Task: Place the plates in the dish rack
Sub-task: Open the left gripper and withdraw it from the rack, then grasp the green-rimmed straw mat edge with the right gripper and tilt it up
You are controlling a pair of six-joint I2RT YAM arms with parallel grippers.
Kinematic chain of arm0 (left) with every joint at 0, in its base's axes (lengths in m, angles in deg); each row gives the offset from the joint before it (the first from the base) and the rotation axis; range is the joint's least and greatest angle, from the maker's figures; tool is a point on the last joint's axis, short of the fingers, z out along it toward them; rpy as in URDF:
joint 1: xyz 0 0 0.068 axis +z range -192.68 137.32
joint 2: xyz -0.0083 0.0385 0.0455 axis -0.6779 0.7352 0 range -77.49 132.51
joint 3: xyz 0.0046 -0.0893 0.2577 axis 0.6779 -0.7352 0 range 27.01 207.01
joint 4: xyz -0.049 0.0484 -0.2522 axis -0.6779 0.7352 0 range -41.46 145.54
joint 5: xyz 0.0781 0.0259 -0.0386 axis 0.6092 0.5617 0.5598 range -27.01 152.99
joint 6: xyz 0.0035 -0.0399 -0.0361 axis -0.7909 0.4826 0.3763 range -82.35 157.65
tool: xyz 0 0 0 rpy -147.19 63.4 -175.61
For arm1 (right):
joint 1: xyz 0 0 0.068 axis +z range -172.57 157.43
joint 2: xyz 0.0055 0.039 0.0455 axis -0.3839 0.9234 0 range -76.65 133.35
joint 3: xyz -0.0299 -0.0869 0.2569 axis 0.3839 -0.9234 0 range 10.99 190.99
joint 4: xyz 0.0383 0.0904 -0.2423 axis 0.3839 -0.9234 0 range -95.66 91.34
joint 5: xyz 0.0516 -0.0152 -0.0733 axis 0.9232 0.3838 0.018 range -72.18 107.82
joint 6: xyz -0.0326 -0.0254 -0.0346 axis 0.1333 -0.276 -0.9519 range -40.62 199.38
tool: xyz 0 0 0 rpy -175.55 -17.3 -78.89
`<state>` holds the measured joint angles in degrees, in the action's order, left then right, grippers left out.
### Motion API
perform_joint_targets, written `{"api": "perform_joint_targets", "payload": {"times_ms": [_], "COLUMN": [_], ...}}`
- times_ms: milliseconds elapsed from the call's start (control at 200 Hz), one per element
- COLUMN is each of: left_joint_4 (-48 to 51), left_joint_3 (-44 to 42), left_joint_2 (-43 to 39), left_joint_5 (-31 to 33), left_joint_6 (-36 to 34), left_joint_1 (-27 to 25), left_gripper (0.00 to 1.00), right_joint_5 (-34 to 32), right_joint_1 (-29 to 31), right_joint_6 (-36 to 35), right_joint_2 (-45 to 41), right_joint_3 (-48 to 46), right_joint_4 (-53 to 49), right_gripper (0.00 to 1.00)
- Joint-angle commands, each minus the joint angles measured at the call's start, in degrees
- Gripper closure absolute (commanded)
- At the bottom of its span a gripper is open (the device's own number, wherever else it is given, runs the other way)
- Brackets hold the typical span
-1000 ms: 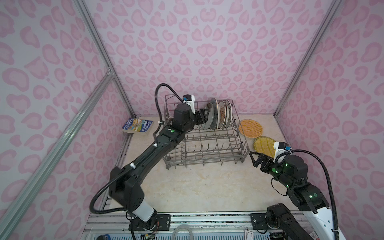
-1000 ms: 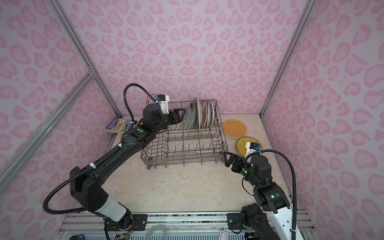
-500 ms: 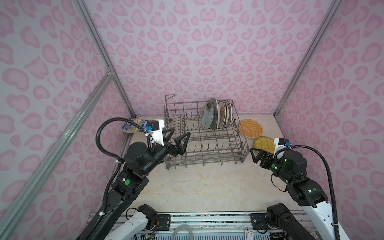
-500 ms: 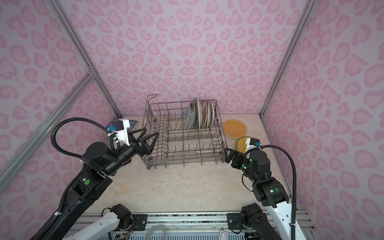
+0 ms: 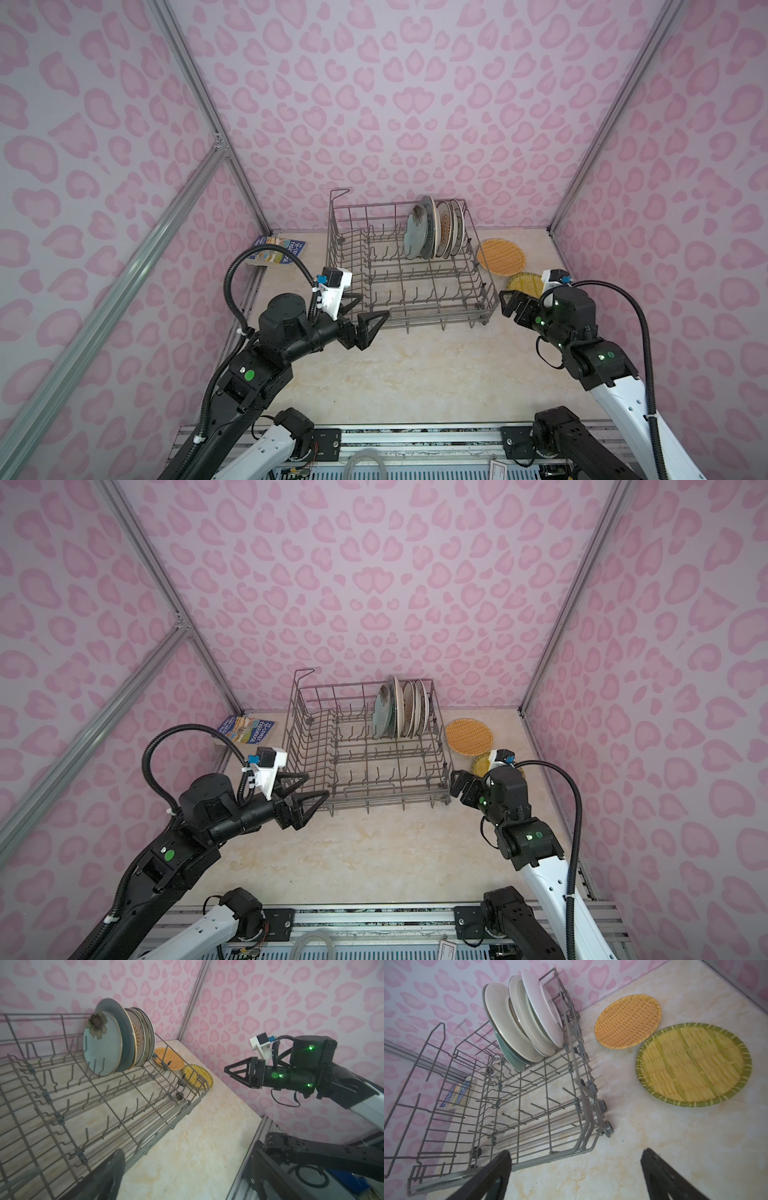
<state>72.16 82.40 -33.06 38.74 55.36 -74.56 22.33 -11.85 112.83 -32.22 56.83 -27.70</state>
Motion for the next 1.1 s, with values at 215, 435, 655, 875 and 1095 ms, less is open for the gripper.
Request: {"api": "perform_joint_targets", "payload": {"times_ms": [215,435,655,875,1095], "left_joint_4": [4.70,8.12,2.24,0.94,0.26], "left_joint_3": [12.28,12.44,3.36,2.24,2.33], "left_joint_2": [17.27,21.02,13.47,10.83,12.04], "left_joint_5": [-12.18,-10.10,0.70,5.24,1.60], "left_joint_6": [-1.24,-4.34,-5.48,-5.27,-3.84], "left_joint_1": [0.06,0.07,0.07,0.06,0.11], "left_gripper": [0.20,0.19,0.18,0.18,0.19], "right_joint_5": [5.52,7.35,8.31,9.06,13.14], "right_joint_1": [-13.67,-24.00,-29.67,-33.22,-35.89], "right_joint_6": [3.17,4.45,9.11,13.70,15.20], "right_joint_2": [9.87,13.60,18.42,23.67,29.22], "right_joint_3": [-2.00,-6.82,-10.81,-14.49,-15.16], "right_joint_4": [7.32,13.10,20.91,27.98,33.09], "right_gripper": [0.03,0.03,0.08,0.13,0.14]}}
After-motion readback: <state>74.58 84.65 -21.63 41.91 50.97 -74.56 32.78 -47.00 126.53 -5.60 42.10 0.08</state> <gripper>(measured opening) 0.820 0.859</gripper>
